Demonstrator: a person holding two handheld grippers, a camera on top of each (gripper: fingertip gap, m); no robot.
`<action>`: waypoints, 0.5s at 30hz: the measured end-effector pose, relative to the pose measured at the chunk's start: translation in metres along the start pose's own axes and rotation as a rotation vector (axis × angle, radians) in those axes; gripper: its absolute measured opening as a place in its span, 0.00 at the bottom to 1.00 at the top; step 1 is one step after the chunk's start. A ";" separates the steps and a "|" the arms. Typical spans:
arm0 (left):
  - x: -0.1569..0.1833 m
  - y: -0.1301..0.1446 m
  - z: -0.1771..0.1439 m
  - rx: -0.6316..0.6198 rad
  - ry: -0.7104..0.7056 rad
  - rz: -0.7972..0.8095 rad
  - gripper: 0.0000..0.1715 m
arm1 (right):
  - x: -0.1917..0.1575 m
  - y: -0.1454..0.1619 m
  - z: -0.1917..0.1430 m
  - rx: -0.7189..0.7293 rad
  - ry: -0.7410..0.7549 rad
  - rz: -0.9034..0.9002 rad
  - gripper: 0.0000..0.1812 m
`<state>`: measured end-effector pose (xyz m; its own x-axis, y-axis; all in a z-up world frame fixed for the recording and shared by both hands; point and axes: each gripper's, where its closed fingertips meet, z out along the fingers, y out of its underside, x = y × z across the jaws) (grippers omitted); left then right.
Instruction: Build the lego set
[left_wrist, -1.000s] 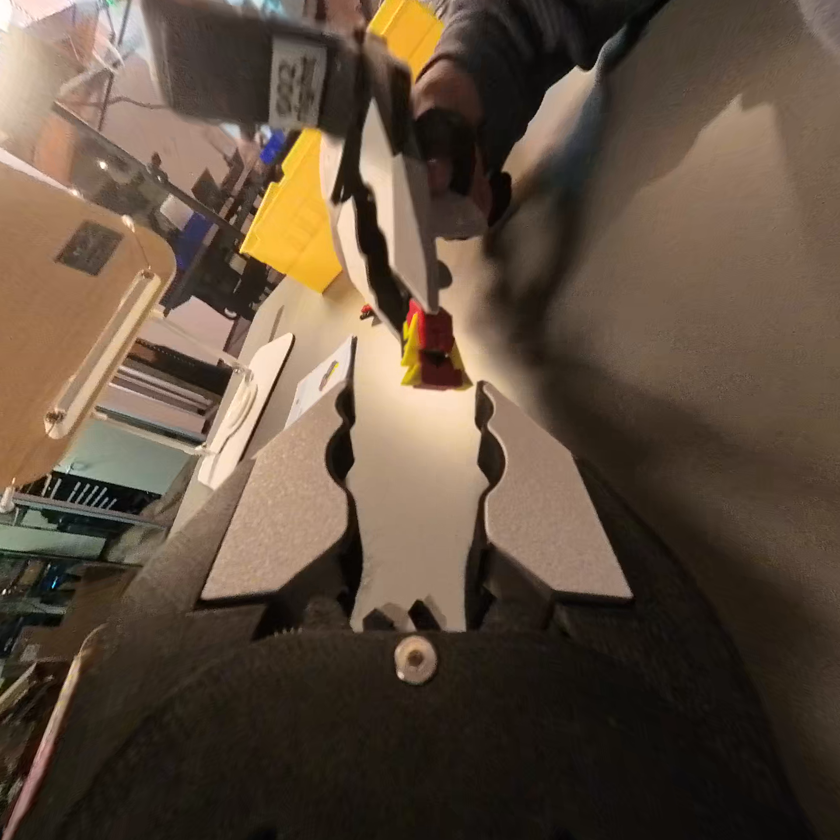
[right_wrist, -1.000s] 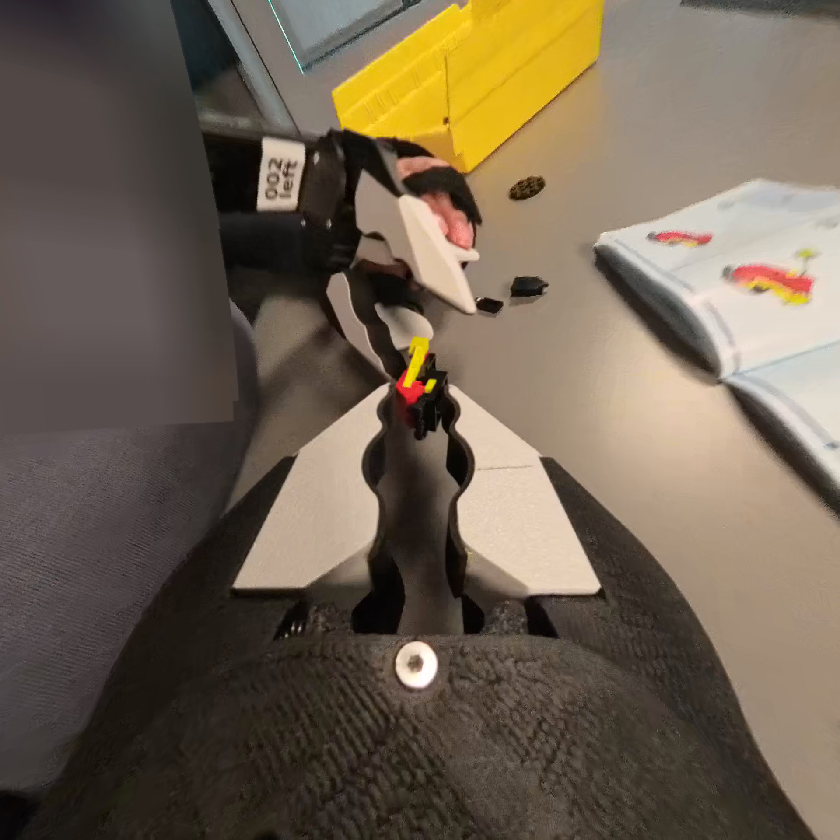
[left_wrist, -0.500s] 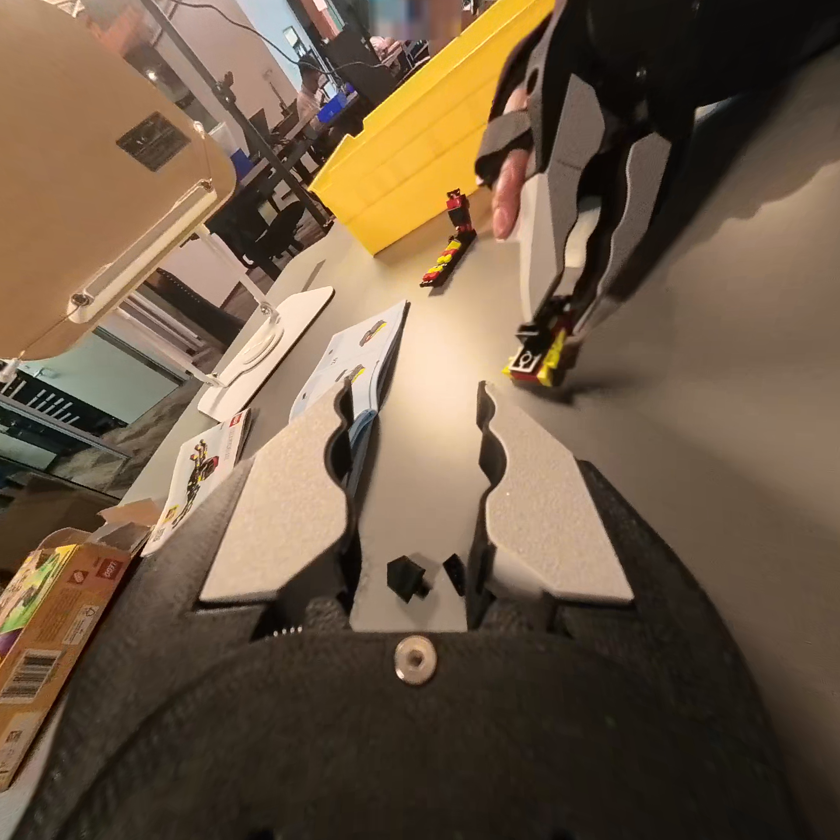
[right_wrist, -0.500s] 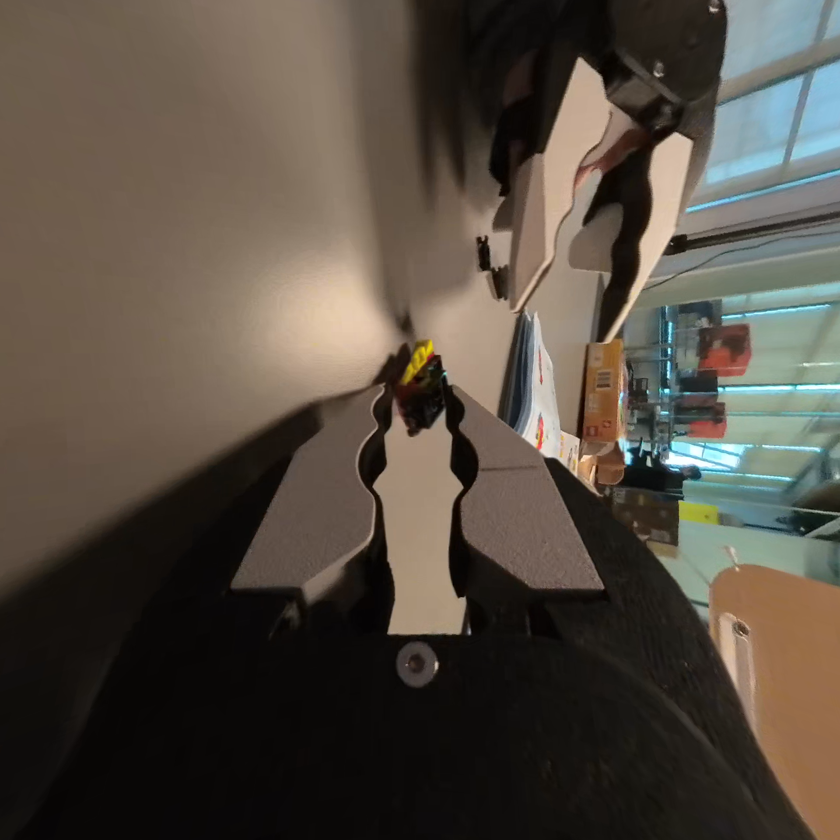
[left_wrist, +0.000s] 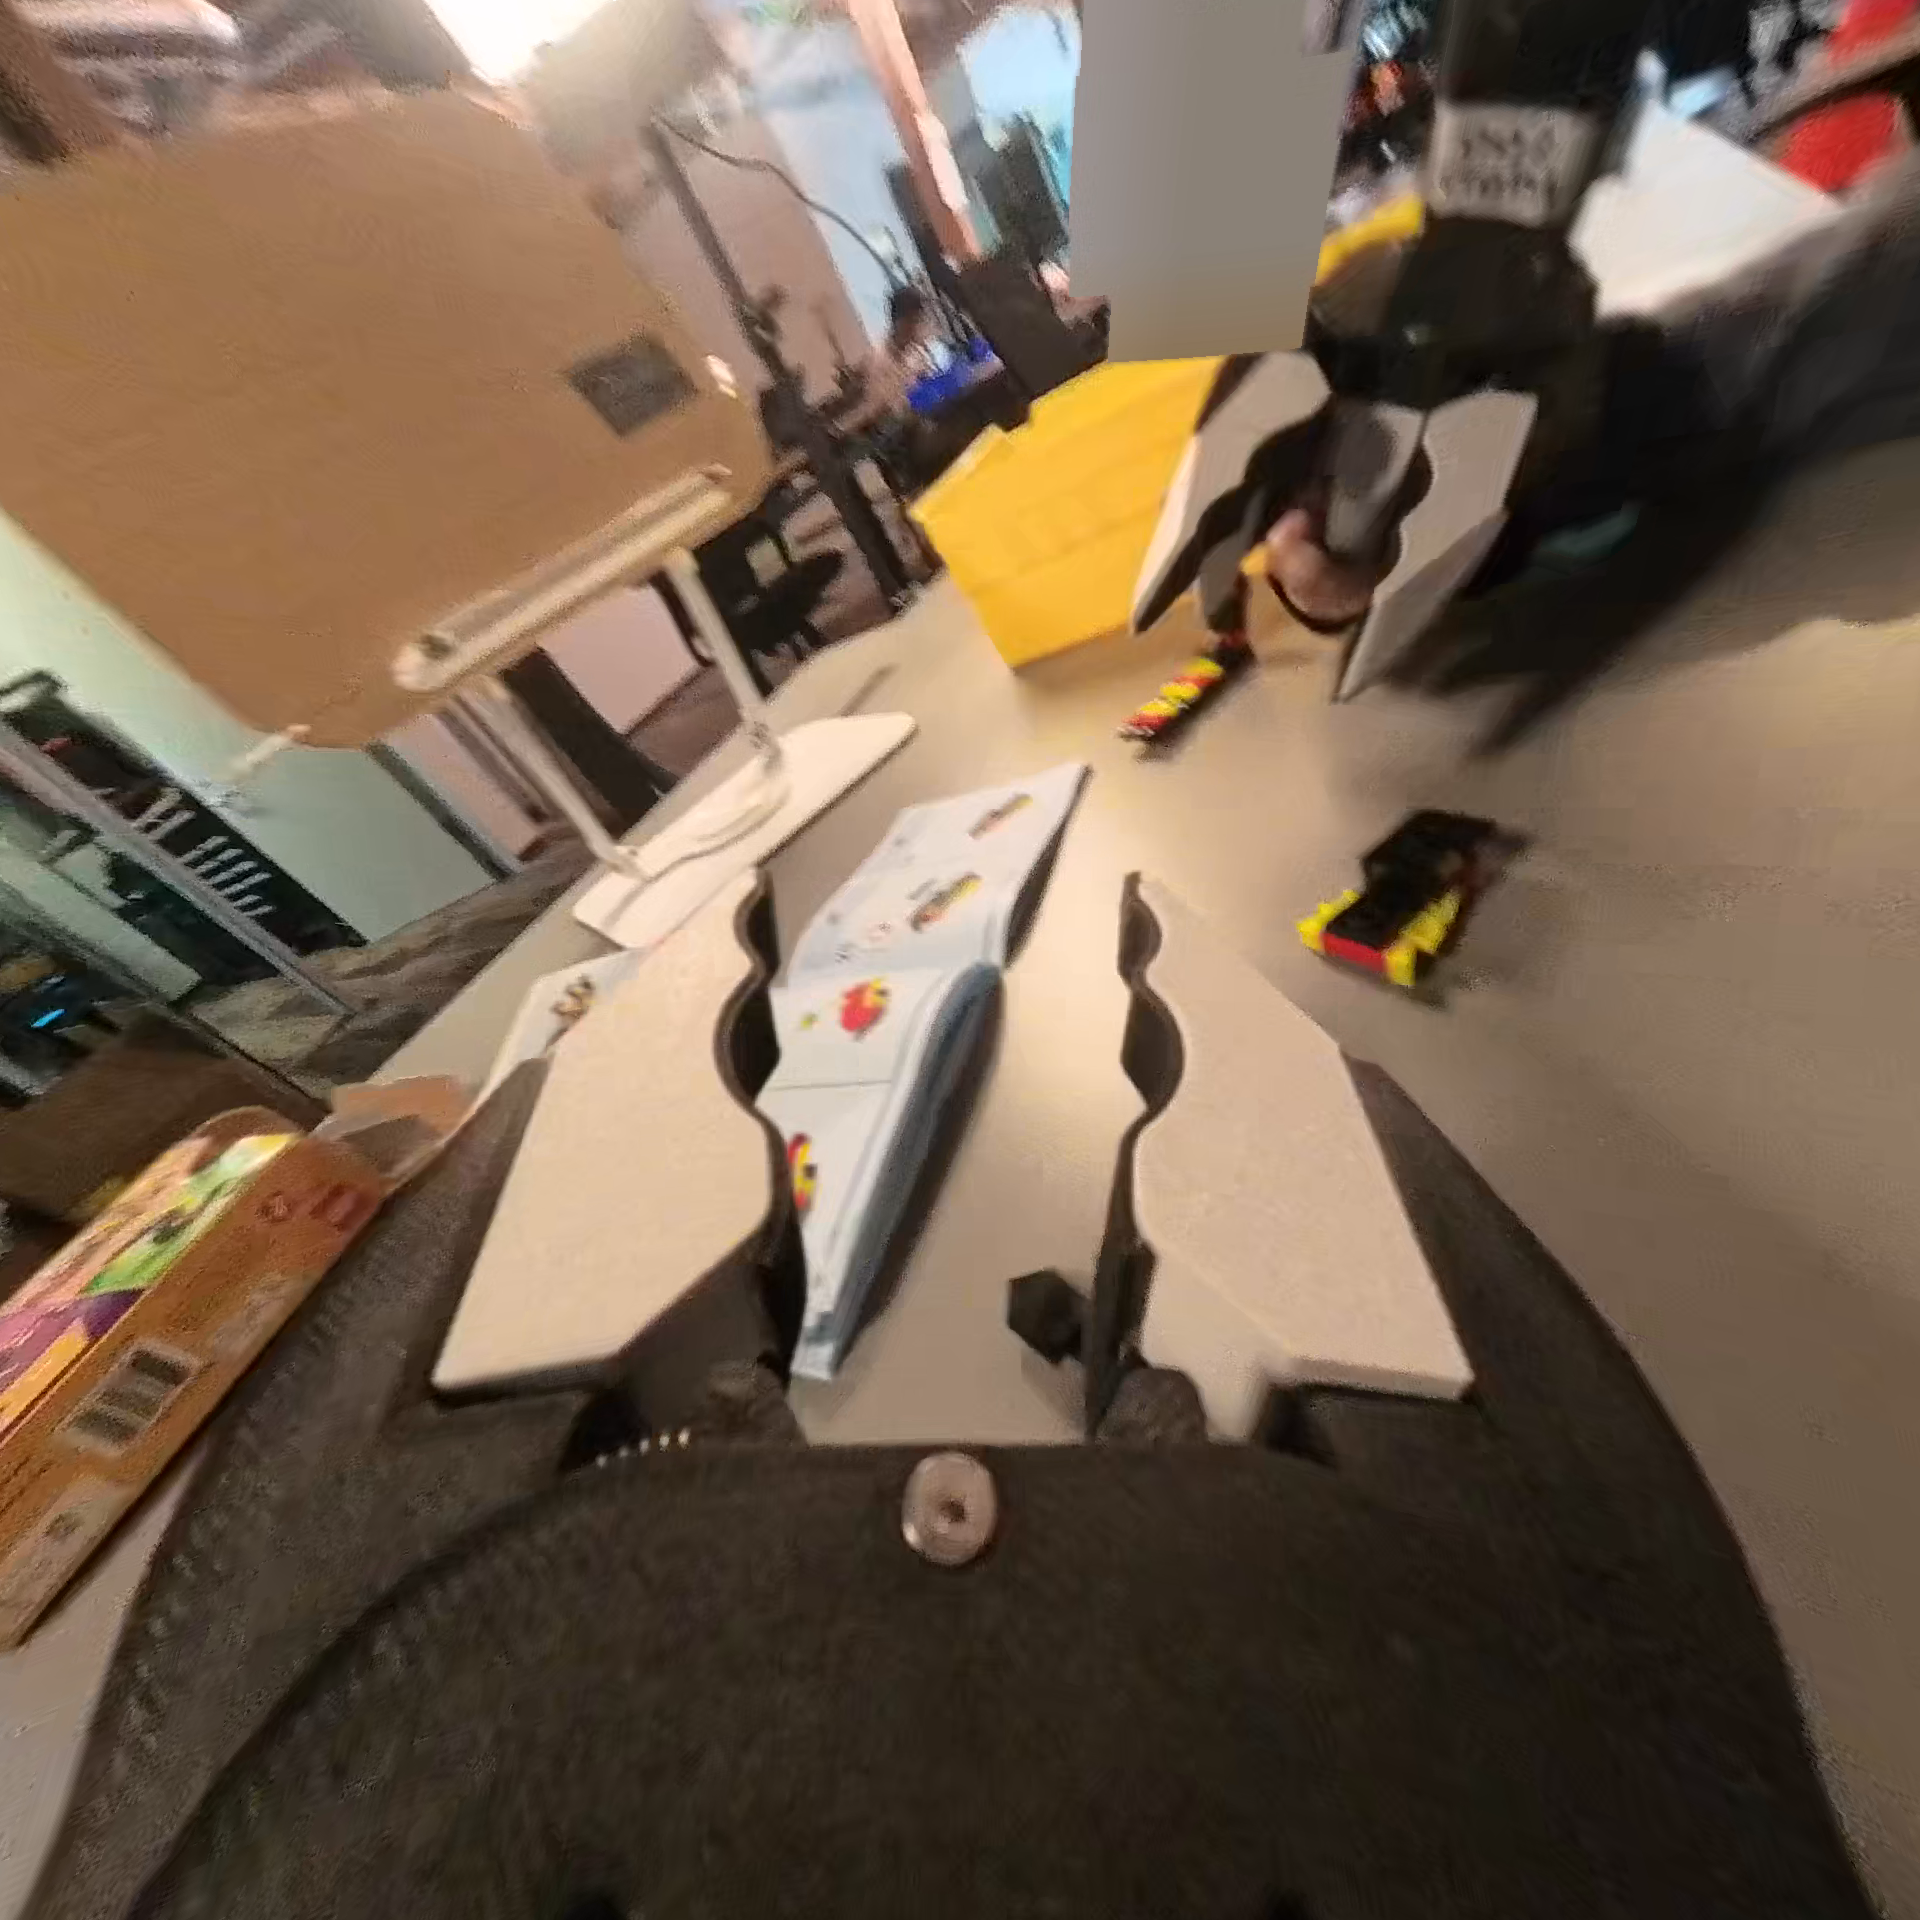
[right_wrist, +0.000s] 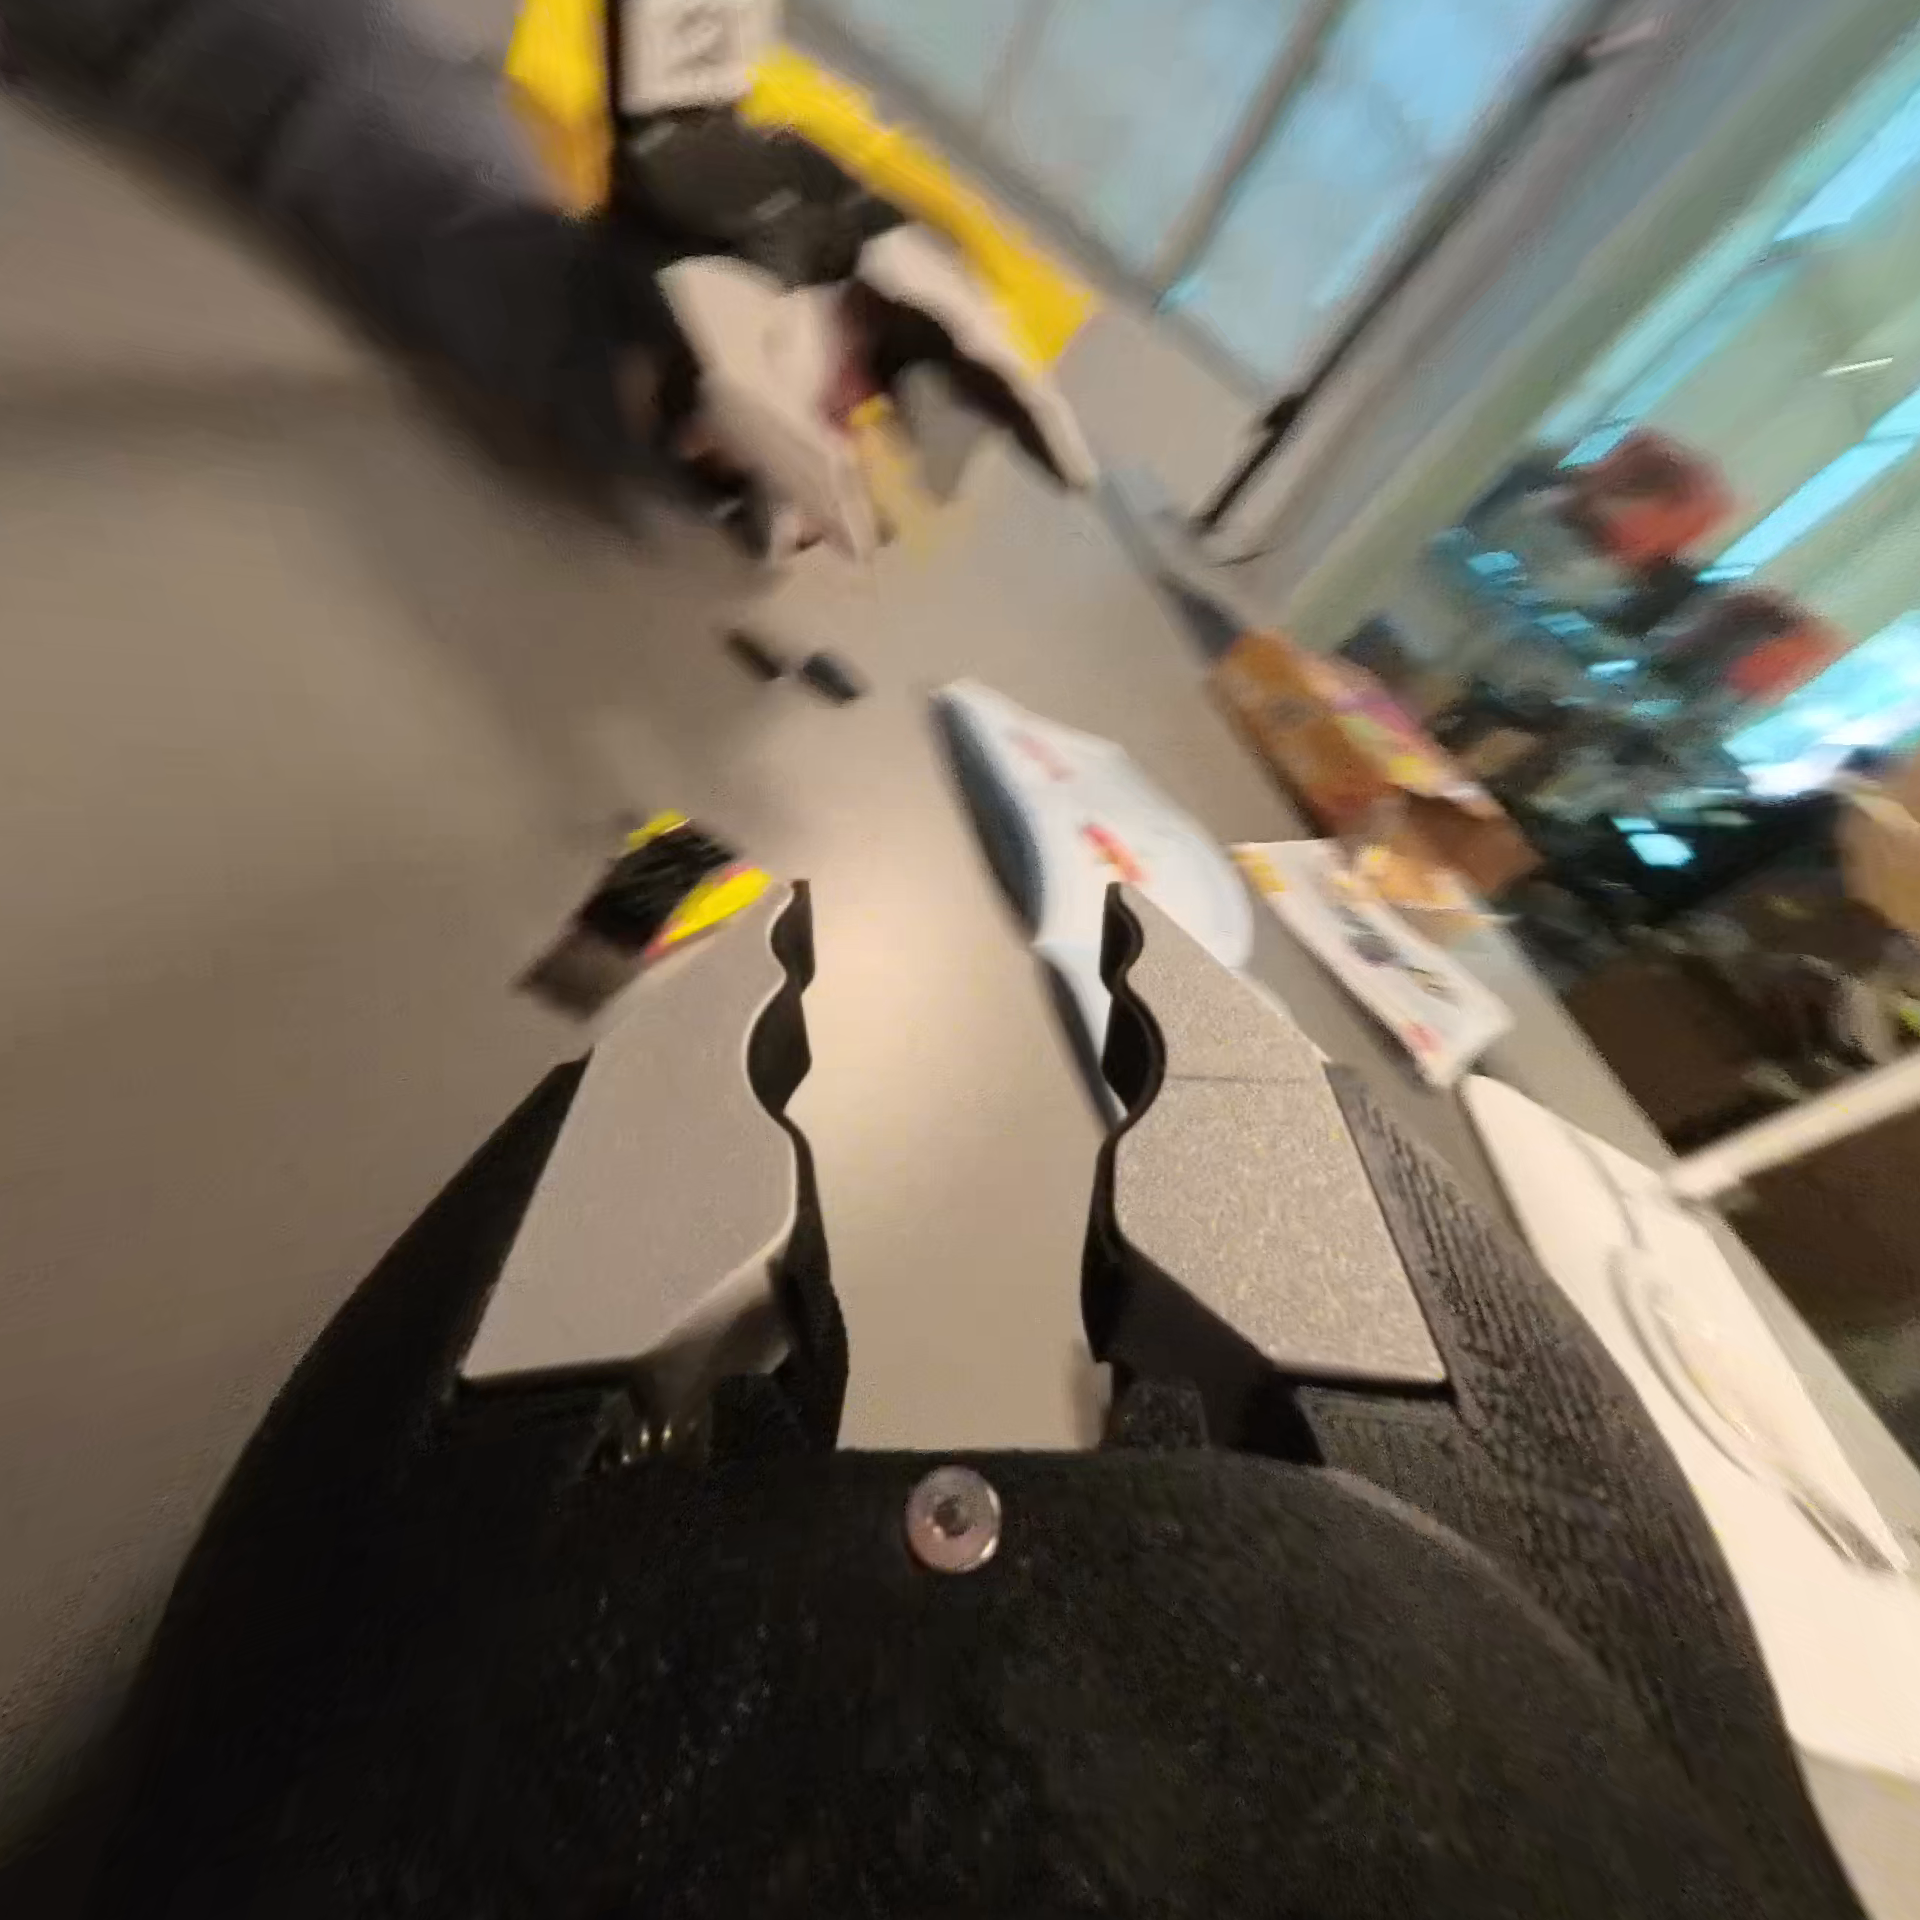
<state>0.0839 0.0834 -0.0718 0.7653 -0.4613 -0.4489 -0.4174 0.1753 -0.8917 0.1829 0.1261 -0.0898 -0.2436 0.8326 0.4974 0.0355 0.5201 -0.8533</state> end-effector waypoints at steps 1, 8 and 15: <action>-0.008 -0.003 -0.003 0.029 -0.037 -0.018 0.39 | 0.020 -0.004 -0.005 0.063 0.119 0.019 0.29; -0.063 -0.017 -0.030 0.192 -0.297 -0.139 0.39 | 0.099 0.017 -0.052 0.052 0.601 0.155 0.12; -0.079 -0.006 -0.034 0.185 -0.338 -0.244 0.37 | 0.106 0.017 -0.062 0.085 0.637 0.199 0.07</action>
<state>0.0090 0.0896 -0.0291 0.9602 -0.2042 -0.1905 -0.1337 0.2628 -0.9555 0.2177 0.2350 -0.0425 0.3801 0.8742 0.3022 -0.0621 0.3501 -0.9346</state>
